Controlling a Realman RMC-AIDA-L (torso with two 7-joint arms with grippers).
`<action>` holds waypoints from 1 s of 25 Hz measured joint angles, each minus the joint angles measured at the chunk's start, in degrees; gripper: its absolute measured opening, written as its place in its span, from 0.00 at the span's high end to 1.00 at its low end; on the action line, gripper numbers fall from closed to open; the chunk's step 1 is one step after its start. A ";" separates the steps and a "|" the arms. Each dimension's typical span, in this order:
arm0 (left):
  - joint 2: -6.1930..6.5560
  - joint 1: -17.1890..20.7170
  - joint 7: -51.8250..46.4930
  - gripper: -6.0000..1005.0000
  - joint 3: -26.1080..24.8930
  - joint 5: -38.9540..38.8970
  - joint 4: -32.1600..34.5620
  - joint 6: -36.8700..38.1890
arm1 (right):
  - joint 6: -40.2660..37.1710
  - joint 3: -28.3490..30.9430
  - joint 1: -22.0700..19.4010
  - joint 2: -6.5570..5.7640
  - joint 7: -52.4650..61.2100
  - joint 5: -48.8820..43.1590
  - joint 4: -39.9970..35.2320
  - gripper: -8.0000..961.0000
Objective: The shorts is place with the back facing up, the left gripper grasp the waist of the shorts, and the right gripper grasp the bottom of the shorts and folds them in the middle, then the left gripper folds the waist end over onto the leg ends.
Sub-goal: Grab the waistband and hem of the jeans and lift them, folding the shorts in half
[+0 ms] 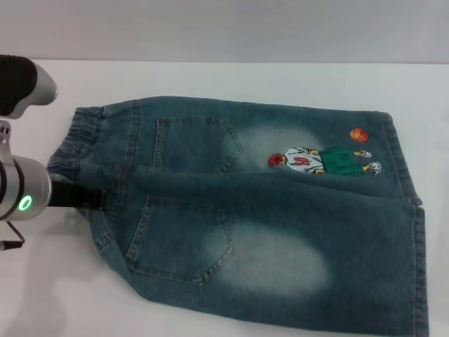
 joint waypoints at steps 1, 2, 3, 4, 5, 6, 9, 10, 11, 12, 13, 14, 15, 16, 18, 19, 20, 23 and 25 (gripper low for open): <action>0.00 0.00 0.00 0.98 0.00 0.00 0.00 0.00 | 0.00 0.00 0.00 0.00 0.00 0.00 0.00 0.57; 0.00 0.00 0.00 0.98 0.00 0.00 0.00 0.00 | 6.01 1.62 -1.41 0.03 -1.61 6.65 -2.21 0.57; 0.00 -0.08 -0.09 0.98 -0.01 0.05 0.12 0.00 | 10.79 2.83 -2.41 0.05 -4.07 13.28 -4.12 0.57; -0.04 -0.59 -0.18 0.98 -0.03 0.04 0.50 -0.01 | 15.08 4.12 -3.18 0.04 -8.38 22.05 -6.12 0.57; -0.05 -0.73 -0.22 0.98 -0.02 0.05 0.62 -0.06 | 17.68 4.82 -3.33 -0.06 -14.81 31.31 -7.84 0.57; -0.07 -0.86 -0.26 0.98 0.02 0.03 0.71 -0.13 | 19.18 5.31 -3.23 -0.16 -22.18 40.57 -9.70 0.57; -0.09 -1.25 -0.29 0.98 0.05 0.01 0.96 -0.09 | 16.46 7.04 -2.04 -0.38 -47.93 64.74 -15.41 0.57; -0.08 -1.36 -0.29 0.98 0.06 0.03 1.08 -0.04 | 13.21 8.01 -1.63 -0.40 -56.91 71.38 -17.58 0.57; -0.08 -1.56 -0.29 0.98 0.05 0.01 1.34 0.00 | 9.66 8.26 -1.53 -0.28 -65.85 76.23 -19.81 0.57; -0.09 -1.67 -0.26 0.98 0.03 -0.01 1.54 0.01 | 7.24 8.43 -1.50 -0.23 -72.17 79.64 -21.73 0.57; -0.09 -1.83 -0.18 0.98 -0.04 -0.03 1.95 0.09 | 5.34 8.15 -1.69 -0.11 -77.71 82.11 -23.65 0.57; -0.09 -1.97 -0.09 0.98 -0.09 -0.05 2.30 0.25 | 4.52 8.13 -1.93 -0.06 -82.11 83.49 -24.87 0.57; -0.08 -2.09 -0.01 0.98 -0.10 -0.09 2.66 0.47 | 4.52 8.42 -2.09 -0.05 -85.15 83.89 -25.46 0.57; -0.08 -2.19 0.06 0.98 -0.09 -0.22 2.96 0.76 | 5.30 8.86 -2.03 -0.04 -86.52 83.56 -25.22 0.57; -0.04 -2.24 0.27 0.97 -0.10 -0.79 3.40 1.23 | 8.21 9.89 -0.98 -0.04 -87.98 82.42 -22.57 0.57; 0.00 -2.35 0.38 0.97 -0.12 -1.15 3.60 1.42 | 10.18 10.24 -0.25 -0.01 -87.88 80.96 -20.36 0.57; 0.05 -2.47 0.42 0.97 -0.15 -1.39 3.79 1.55 | 11.82 10.43 0.44 0.06 -86.92 79.07 -18.10 0.57; 0.08 -2.84 0.44 0.97 -0.13 -1.54 3.95 1.60 | 17.25 9.94 2.42 0.32 -75.81 65.52 -9.82 0.57; 0.09 -2.88 0.45 0.97 -0.07 -1.59 3.95 1.42 | 19.34 9.52 3.67 0.22 -62.73 50.54 -5.00 0.57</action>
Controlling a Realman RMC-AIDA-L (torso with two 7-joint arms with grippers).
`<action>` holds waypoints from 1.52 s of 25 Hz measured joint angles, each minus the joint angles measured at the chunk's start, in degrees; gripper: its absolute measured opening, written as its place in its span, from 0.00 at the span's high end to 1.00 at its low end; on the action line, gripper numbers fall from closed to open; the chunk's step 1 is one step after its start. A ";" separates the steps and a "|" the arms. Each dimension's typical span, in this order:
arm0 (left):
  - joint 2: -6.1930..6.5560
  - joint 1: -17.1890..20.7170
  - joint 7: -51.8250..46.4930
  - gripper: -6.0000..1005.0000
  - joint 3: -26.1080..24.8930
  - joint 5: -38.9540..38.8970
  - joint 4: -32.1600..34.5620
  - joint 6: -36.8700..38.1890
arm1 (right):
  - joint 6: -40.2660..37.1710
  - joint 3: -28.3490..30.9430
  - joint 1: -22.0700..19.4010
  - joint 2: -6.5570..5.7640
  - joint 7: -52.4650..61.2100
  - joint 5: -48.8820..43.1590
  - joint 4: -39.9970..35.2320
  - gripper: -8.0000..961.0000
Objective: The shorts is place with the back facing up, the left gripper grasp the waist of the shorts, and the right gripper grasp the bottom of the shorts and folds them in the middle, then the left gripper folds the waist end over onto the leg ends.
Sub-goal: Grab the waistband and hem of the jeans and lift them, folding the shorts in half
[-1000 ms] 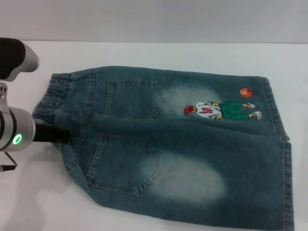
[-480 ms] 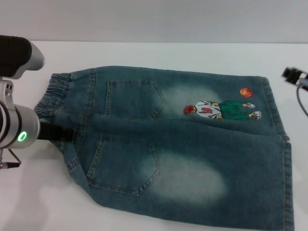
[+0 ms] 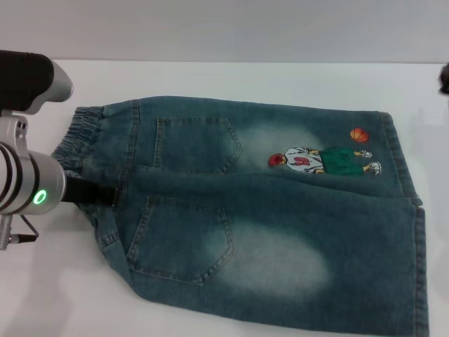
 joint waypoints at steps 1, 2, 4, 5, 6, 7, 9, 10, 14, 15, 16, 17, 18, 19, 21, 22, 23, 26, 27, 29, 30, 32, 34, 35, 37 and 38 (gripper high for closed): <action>0.00 0.00 0.01 0.97 0.03 -0.02 -0.01 -0.12 | 0.33 -0.02 0.68 -0.10 6.41 -8.01 1.92 0.57; 0.00 0.00 0.01 0.97 0.05 -0.02 -0.01 -0.21 | -0.03 -0.30 1.04 -0.06 12.00 -15.00 3.56 0.57; -0.03 0.00 0.02 0.97 0.10 -0.14 -0.01 -0.26 | -3.45 -1.59 1.70 -0.05 26.34 -32.77 7.52 0.57; -0.02 0.02 0.02 0.97 0.11 -0.31 -0.02 -0.28 | -5.87 -2.59 1.82 -0.05 33.25 -40.48 9.24 0.57; -0.01 0.08 0.03 0.97 0.12 -0.48 -0.02 -0.29 | -8.78 -3.84 1.81 -0.05 41.19 -49.02 11.18 0.57; -0.01 0.11 0.03 0.97 0.12 -0.55 -0.02 -0.30 | -12.89 -5.88 1.44 -0.04 53.67 -61.78 14.44 0.57; -0.03 0.23 0.04 0.97 0.14 -0.66 0.04 -0.34 | -13.99 -6.73 1.15 -0.03 58.51 -66.94 15.79 0.57; -0.03 0.23 0.04 0.97 0.14 -0.66 0.04 -0.34 | -14.94 -7.70 1.11 -0.03 61.71 -70.12 17.09 0.57; -0.11 0.15 -0.03 0.97 0.62 -0.82 0.44 -0.32 | -26.45 -14.84 3.35 -0.01 72.56 -78.94 29.35 0.57; -0.11 0.10 -0.09 0.97 0.79 -0.83 0.53 -0.28 | -30.92 -16.71 4.57 -0.05 76.35 -79.85 33.44 0.57; -0.11 0.10 -0.09 0.97 0.79 -0.83 0.53 -0.28 | -34.34 -18.27 5.72 -0.07 80.28 -80.49 37.26 0.57; -0.11 -0.06 -0.22 0.97 1.37 -0.88 0.76 -0.06 | -36.75 -18.95 6.45 -0.16 84.07 -80.71 39.95 0.57; -0.15 -0.30 -0.19 0.97 1.56 -0.91 1.09 0.06 | -40.38 -18.96 7.22 -0.29 96.00 -81.38 44.47 0.57; -0.18 -0.51 -0.17 0.97 1.61 -0.94 1.28 0.06 | -40.38 -18.96 7.22 -0.29 96.00 -81.38 44.47 0.57; -0.18 -0.77 -0.17 0.97 1.64 -0.97 1.52 0.06 | -44.45 -18.61 7.53 -0.47 109.18 -82.31 48.45 0.57; -0.17 -0.89 -0.18 0.97 1.66 -0.98 1.65 0.06 | -46.00 -18.45 7.63 -0.52 114.40 -82.63 49.86 0.57; -0.17 -0.99 -0.19 0.97 1.66 -1.00 1.72 0.06 | -47.01 -18.04 7.66 -0.55 119.20 -82.79 50.94 0.57; -0.17 -1.35 -0.22 0.97 1.67 -1.09 1.82 -0.07 | -47.08 -16.95 7.55 -0.73 128.55 -84.04 52.72 0.57; -0.16 -1.56 -0.23 0.97 1.70 -1.16 1.85 -0.21 | -45.62 -16.67 7.37 -0.93 128.52 -84.99 52.10 0.57; -0.13 -1.84 -0.27 0.97 1.73 -1.17 1.99 -0.35 | -43.26 -16.19 6.91 -1.24 128.26 -86.15 50.89 0.57; -0.11 -1.92 -0.28 0.97 1.73 -1.18 2.05 -0.37 | -40.07 -15.46 6.25 -1.67 127.97 -87.64 49.05 0.57; -0.10 -1.94 -0.23 0.97 1.69 -1.18 2.11 -0.42 | -33.42 -13.46 4.37 -2.45 126.89 -91.24 44.28 0.57; -0.09 -2.10 -0.14 0.96 1.69 -1.19 2.42 -0.50 | -22.26 -8.38 0.62 -2.26 122.52 -98.73 35.42 0.58; -0.08 -2.25 -0.12 0.96 1.70 -1.21 2.60 -0.53 | -22.26 -8.38 0.62 -2.26 122.52 -98.73 35.42 0.58; -0.07 -2.39 -0.04 0.96 1.72 -1.27 2.79 -0.59 | -10.08 -3.03 -2.84 -1.23 119.03 -104.04 25.93 0.58; -0.08 -2.39 0.00 0.96 1.72 -1.32 2.81 -0.62 | -2.62 -0.16 -4.29 -0.68 117.67 -106.58 20.16 0.58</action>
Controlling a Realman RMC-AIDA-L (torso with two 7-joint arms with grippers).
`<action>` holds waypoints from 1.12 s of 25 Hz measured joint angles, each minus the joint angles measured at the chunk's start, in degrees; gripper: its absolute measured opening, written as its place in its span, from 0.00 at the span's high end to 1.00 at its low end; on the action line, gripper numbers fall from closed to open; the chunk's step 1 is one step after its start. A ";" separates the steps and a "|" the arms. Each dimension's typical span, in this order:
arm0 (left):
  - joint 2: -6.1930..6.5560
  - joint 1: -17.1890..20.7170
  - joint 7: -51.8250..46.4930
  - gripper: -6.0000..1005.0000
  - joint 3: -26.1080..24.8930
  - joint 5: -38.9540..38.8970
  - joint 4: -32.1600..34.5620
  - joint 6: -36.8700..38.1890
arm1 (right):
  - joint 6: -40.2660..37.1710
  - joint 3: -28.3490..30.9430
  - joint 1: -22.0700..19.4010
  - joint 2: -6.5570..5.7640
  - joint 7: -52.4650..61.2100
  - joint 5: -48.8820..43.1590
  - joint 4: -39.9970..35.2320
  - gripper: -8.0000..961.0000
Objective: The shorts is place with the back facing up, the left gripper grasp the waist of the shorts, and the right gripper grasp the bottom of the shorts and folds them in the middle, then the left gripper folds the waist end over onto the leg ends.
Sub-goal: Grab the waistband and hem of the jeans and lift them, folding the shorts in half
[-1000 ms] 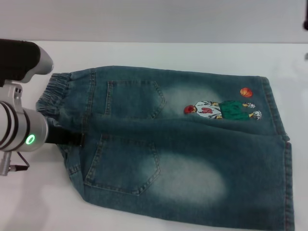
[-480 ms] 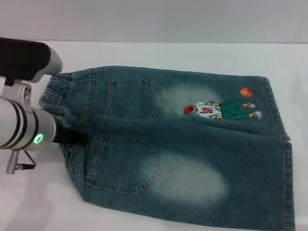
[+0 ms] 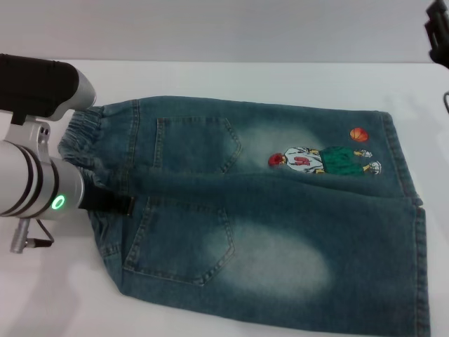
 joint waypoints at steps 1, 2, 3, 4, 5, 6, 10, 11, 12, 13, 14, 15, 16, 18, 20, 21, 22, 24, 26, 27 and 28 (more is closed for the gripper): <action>0.00 0.01 0.03 0.96 0.00 0.00 0.02 -0.05 | 8.21 2.20 -0.89 0.30 -0.91 -2.01 -4.60 0.58; 0.01 0.02 0.04 0.96 0.00 0.00 0.06 -0.07 | 15.76 4.00 -1.42 0.42 -1.50 -3.55 -8.75 0.58; 0.03 0.03 0.08 0.96 0.00 -0.03 0.16 -0.05 | 15.76 4.00 -1.42 0.42 -1.50 -3.55 -8.75 0.58; 0.05 0.06 0.15 0.96 0.00 -0.03 0.20 -0.03 | 29.38 6.45 -1.56 0.40 -1.75 -4.45 -15.02 0.58; 0.05 0.06 0.15 0.96 0.00 -0.03 0.20 -0.03 | 38.86 8.59 -1.37 0.37 -1.76 -4.52 -19.41 0.59; 0.06 0.11 0.30 0.96 -0.03 -0.03 0.26 0.00 | 38.86 8.59 -1.37 0.37 -1.76 -4.52 -19.41 0.58; 0.05 0.19 0.77 0.96 -0.10 -0.24 0.58 0.27 | 60.34 13.20 -0.36 0.14 -2.23 -4.61 -29.18 0.56; 0.05 0.21 0.90 0.96 -0.16 -0.30 0.63 0.30 | 65.22 14.21 -0.17 -0.02 -2.86 -4.51 -31.94 0.55; 0.05 0.27 1.07 0.96 -0.25 -0.33 0.60 0.30 | 71.24 15.43 -0.05 -0.09 -4.79 -4.19 -35.21 0.55; 0.06 0.32 1.18 0.96 -0.33 -0.35 0.52 0.31 | 74.98 16.36 -0.01 -0.09 -6.18 -3.90 -37.57 0.54; 0.07 0.35 1.35 0.96 -0.41 -0.43 0.33 0.34 | 79.56 17.60 -0.04 -0.02 -8.63 -3.54 -40.75 0.54; 0.08 0.36 1.41 0.96 -0.46 -0.54 0.16 0.35 | 83.94 18.39 -0.11 0.11 -10.75 -3.36 -43.79 0.53; 0.10 0.35 1.43 0.96 -0.50 -0.67 0.03 0.37 | 87.99 18.91 -0.15 0.22 -12.45 -3.28 -46.74 0.52; 0.15 0.14 1.47 0.96 -0.61 -0.83 -0.28 0.34 | 95.19 19.15 0.16 0.22 -14.50 -3.28 -52.20 0.51; 0.15 -0.13 1.51 0.96 -0.71 -0.85 -0.48 0.21 | 102.31 19.33 1.09 0.21 -16.08 -3.18 -56.11 0.50; 0.15 -0.38 1.52 0.96 -0.74 -0.87 -0.56 0.13 | 105.71 19.42 1.74 0.21 -16.77 -2.98 -57.57 0.50; 0.11 -0.83 1.53 0.96 -0.74 -0.93 -0.65 0.06 | 111.77 19.65 3.26 0.14 -17.60 -1.65 -58.32 0.49; 0.09 -0.99 1.53 0.96 -0.73 -0.96 -0.78 -0.03 | 114.40 19.80 3.80 0.11 -17.84 -0.84 -58.29 0.48; 0.05 -1.21 1.53 0.96 -0.73 -1.06 -1.05 -0.23 | 118.18 19.93 4.06 0.12 -18.21 0.02 -58.23 0.45; 0.06 -1.26 1.51 0.96 -0.73 -1.08 -1.13 -0.32 | 119.57 20.03 3.95 0.16 -18.35 0.09 -58.26 0.44; 0.08 -1.36 1.44 0.96 -0.82 -1.09 -1.19 -0.39 | 120.66 20.13 3.79 0.22 -18.46 0.12 -58.35 0.43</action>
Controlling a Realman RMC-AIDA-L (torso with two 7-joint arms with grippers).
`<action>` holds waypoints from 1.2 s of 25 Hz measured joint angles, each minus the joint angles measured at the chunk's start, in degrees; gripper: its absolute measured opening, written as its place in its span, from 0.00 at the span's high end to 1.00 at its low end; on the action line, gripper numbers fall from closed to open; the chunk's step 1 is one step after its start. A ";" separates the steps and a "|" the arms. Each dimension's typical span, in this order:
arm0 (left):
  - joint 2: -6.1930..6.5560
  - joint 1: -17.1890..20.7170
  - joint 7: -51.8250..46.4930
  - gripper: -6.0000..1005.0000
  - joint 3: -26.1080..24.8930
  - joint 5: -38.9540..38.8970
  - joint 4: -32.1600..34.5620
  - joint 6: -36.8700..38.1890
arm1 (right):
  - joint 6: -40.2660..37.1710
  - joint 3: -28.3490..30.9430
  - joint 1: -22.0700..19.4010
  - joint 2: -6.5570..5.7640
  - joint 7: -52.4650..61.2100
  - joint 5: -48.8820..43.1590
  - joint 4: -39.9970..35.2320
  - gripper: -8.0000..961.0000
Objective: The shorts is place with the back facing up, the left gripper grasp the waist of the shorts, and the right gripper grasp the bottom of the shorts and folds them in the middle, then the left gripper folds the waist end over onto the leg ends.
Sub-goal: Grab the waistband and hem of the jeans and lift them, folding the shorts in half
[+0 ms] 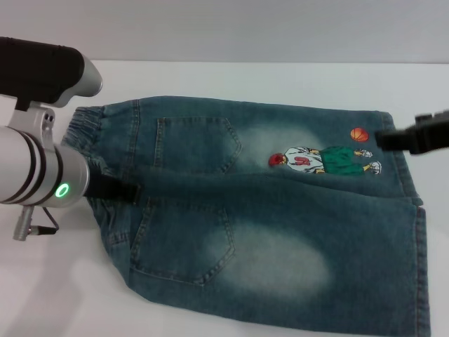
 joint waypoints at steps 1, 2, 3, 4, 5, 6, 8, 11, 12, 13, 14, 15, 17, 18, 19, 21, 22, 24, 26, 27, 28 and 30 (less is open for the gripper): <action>0.00 -0.02 -0.05 0.96 -0.19 0.00 -0.14 -0.04 | 1.19 0.36 -0.30 0.02 -0.18 -0.01 -0.16 0.42; 0.00 -0.03 -0.09 0.96 -0.31 0.00 -0.28 -0.06 | 1.98 0.76 -0.61 0.02 -0.36 -0.01 -0.17 0.40; 0.01 0.00 -0.20 0.96 -0.59 0.02 -0.85 -0.18 | 2.75 1.22 -1.09 0.01 -0.61 -0.01 -0.14 0.39; 0.01 0.00 -0.20 0.96 -0.59 0.02 -0.85 -0.18 | 3.26 1.60 -1.60 0.02 -0.85 -0.01 -0.06 0.38; 0.01 0.00 -0.20 0.96 -0.59 0.02 -0.85 -0.18 | 3.67 1.79 -2.23 0.06 -1.06 0.01 0.05 0.36; 0.00 -0.01 -0.27 0.96 -0.62 0.01 -1.14 -0.24 | 3.99 1.89 -2.82 0.11 -1.20 0.03 0.10 0.35; -0.03 -0.28 -0.39 0.96 -0.67 0.17 -1.31 -0.41 | 4.36 1.70 -3.92 0.26 -1.28 0.10 0.11 0.34; -0.10 -0.79 -0.41 0.95 -0.70 0.39 -0.88 -0.30 | 4.64 1.50 -5.95 0.53 -1.28 0.92 0.09 0.34; -0.10 -0.80 -0.41 0.95 -0.71 0.41 -0.80 -0.26 | 4.69 1.51 -6.54 0.60 -1.27 1.29 0.16 0.34; -0.10 -0.89 -0.42 0.95 -0.70 0.44 -0.58 -0.19 | 4.71 1.55 -7.10 0.66 -1.27 1.56 0.22 0.34; -0.10 -0.89 -0.42 0.95 -0.70 0.44 -0.58 -0.19 | 4.73 1.58 -7.72 0.72 -1.23 1.80 0.30 0.34; -0.10 -0.89 -0.42 0.95 -0.70 0.44 -0.58 -0.19 | 4.75 1.67 -8.28 0.76 -1.13 1.91 0.32 0.34; -0.09 -1.18 -0.43 0.95 -0.70 0.49 0.08 -0.13 | 4.80 1.80 -9.47 0.82 -0.97 2.06 0.55 0.34; -0.08 -1.19 -0.44 0.95 -0.70 0.50 0.13 -0.12 | 4.86 1.88 -9.92 0.82 -0.92 2.11 0.86 0.34; -0.08 -1.19 -0.44 0.95 -0.70 0.50 0.15 -0.10 | 4.87 1.93 -10.33 0.85 -0.87 2.17 1.16 0.34; -0.08 -1.26 -0.42 0.95 -0.68 0.52 0.20 -0.05 | 4.89 1.98 -11.29 0.93 -0.75 2.45 2.06 0.34; -0.07 -1.27 -0.42 0.95 -0.68 0.53 0.20 -0.05 | 4.86 1.95 -11.68 0.97 -0.73 2.74 2.50 0.34; -0.07 -1.32 -0.41 0.95 -0.68 0.54 0.22 -0.04 | 4.69 1.94 -12.43 1.01 -0.69 3.78 3.51 0.34; -0.07 -1.50 -0.36 0.95 -0.67 0.54 0.28 -0.02 | 4.55 2.22 -13.04 1.02 -0.64 4.62 4.07 0.34; -0.07 -1.60 -0.32 0.95 -0.67 0.54 0.33 -0.01 | 4.51 2.31 -13.25 1.03 -0.61 4.86 4.28 0.34; -0.07 -1.60 -0.32 0.95 -0.67 0.54 0.33 -0.01 | 4.51 2.37 -13.50 1.03 -0.57 5.04 4.59 0.34; -0.07 -1.92 -0.23 0.95 -0.67 0.54 0.61 0.06 | 4.50 2.36 -14.01 1.04 -0.56 5.24 5.08 0.34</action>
